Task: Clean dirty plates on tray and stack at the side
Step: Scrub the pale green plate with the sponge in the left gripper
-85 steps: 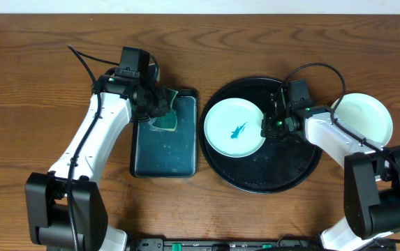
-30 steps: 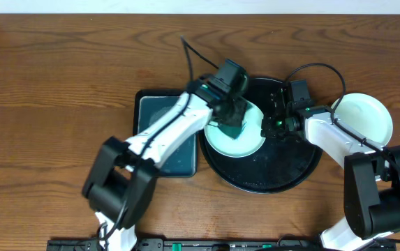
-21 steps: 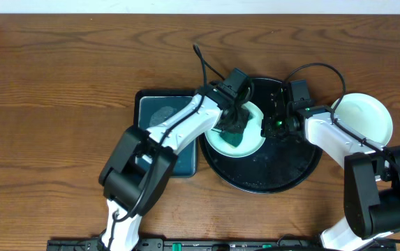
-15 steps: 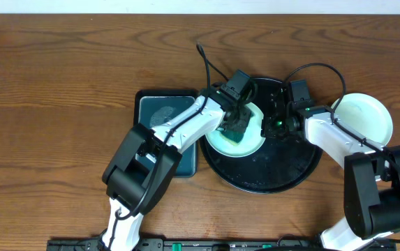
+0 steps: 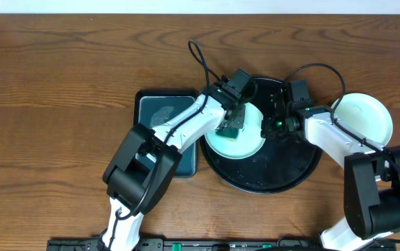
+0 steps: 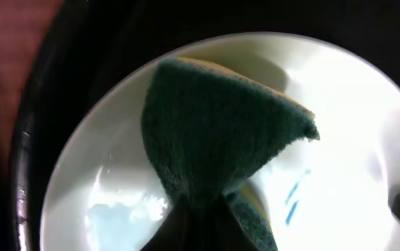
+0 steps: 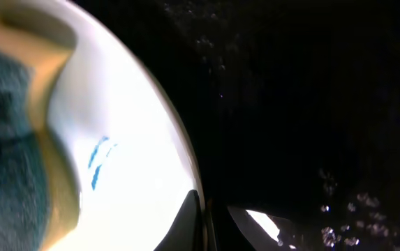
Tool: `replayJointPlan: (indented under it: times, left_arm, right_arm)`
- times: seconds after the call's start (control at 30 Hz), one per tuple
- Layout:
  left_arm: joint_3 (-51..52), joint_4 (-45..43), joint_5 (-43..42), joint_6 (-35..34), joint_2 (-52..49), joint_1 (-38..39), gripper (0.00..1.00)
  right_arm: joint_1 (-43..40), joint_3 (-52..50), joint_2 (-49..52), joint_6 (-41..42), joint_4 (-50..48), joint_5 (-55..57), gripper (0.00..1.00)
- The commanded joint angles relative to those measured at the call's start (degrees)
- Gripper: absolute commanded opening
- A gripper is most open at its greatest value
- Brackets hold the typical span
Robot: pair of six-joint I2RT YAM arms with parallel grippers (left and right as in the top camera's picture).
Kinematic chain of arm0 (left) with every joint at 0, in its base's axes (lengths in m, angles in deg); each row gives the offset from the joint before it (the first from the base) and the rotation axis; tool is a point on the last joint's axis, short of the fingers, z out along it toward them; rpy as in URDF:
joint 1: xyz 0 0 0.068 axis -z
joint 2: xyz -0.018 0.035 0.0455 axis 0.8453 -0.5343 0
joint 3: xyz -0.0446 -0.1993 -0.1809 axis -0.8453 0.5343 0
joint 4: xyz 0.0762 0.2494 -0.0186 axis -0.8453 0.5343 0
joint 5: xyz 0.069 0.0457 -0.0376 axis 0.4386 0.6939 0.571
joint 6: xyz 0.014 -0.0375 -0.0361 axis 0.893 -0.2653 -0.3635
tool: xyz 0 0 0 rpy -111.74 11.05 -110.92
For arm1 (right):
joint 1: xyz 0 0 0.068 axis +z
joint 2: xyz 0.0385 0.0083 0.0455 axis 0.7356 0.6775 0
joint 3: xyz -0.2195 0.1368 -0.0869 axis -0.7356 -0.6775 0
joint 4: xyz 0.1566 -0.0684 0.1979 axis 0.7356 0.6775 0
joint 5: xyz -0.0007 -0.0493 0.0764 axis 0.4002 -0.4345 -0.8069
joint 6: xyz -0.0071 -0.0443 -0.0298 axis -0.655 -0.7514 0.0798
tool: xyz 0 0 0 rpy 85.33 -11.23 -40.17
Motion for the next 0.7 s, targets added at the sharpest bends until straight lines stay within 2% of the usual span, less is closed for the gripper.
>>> replayJointPlan:
  times: [0.0, 0.1, 0.23, 0.43, 0.53, 0.67]
  left_arm:
    - [0.66, 3.08, -11.63, 3.17, -1.73, -0.04, 0.07]
    - [0.66, 3.02, -16.81, 4.70, -1.73, 0.96, 0.08]
    - [0.66, 0.68, -17.05, 4.90, -1.73, 2.58, 0.08]
    - [0.66, -8.17, -16.76, 5.70, -1.73, 3.43, 0.08]
    - [0.66, -11.63, -11.43, 5.20, -1.73, 3.32, 0.08]
    - [0.66, -11.06, -0.72, 4.35, -1.73, 2.95, 0.07]
  right_arm:
    - [0.46, -0.17, 0.59, -0.07, 0.90, 1.42, 0.01]
    - [0.46, -0.17, 0.59, -0.07, 0.90, 1.42, 0.01]
    - [0.46, -0.17, 0.59, -0.07, 0.90, 1.42, 0.01]
    - [0.46, -0.17, 0.59, -0.07, 0.92, 1.42, 0.01]
    - [0.46, -0.17, 0.59, -0.07, 0.94, 1.42, 0.01]
    - [0.46, -0.17, 0.59, -0.09, 1.14, 1.42, 0.01]
